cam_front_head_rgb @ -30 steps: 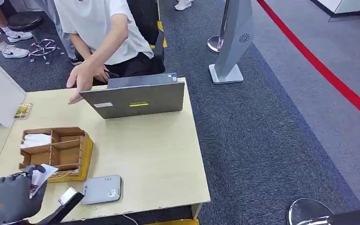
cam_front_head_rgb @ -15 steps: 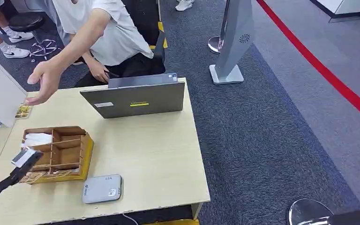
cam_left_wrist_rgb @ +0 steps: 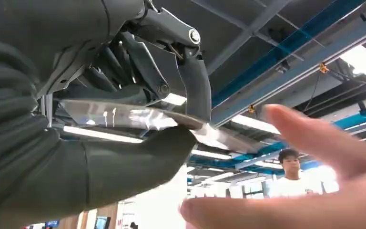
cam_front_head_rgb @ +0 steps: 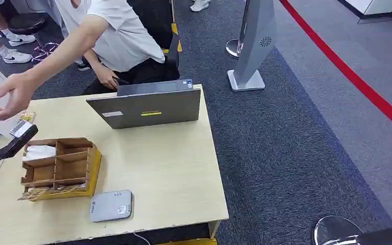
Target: Pass the card to the sensor for recognition and then transmit it.
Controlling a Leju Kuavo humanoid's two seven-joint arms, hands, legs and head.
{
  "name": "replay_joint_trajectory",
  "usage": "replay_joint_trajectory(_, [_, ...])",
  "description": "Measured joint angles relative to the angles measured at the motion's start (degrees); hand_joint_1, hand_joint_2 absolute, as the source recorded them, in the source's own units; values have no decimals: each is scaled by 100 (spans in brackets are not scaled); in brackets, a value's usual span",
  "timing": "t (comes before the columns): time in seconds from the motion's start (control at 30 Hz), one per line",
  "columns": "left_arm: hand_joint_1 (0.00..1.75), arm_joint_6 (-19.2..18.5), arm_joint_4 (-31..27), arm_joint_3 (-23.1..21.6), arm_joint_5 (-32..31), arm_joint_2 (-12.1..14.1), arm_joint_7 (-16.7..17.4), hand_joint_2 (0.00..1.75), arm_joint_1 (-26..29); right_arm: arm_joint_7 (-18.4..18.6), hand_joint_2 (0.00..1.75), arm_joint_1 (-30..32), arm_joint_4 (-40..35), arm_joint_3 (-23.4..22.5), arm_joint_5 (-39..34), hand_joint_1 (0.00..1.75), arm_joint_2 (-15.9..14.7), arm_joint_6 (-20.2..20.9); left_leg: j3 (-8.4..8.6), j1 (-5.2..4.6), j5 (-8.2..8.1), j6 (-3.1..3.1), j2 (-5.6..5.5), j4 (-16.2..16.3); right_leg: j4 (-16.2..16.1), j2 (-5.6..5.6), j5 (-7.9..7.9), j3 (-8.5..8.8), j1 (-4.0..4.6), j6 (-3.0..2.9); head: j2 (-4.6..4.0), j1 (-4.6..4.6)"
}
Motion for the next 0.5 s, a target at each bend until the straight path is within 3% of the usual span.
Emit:
replay_joint_trajectory(0.23, [0,-166,96,-122,328,26,-2,175,-156,-28,175,-100,0,-411,367,0,0,177,-6,0,0,0,1,0,0,0,0,-5,0,0,0,0])
replay_joint_trajectory(0.5, [0,138,-163,-136,477,-26,-33,175,-60,-219,175,-182,33,-763,652,0,0,177,-9,0,0,0,0,0,0,0,0,-7,0,0,0,0])
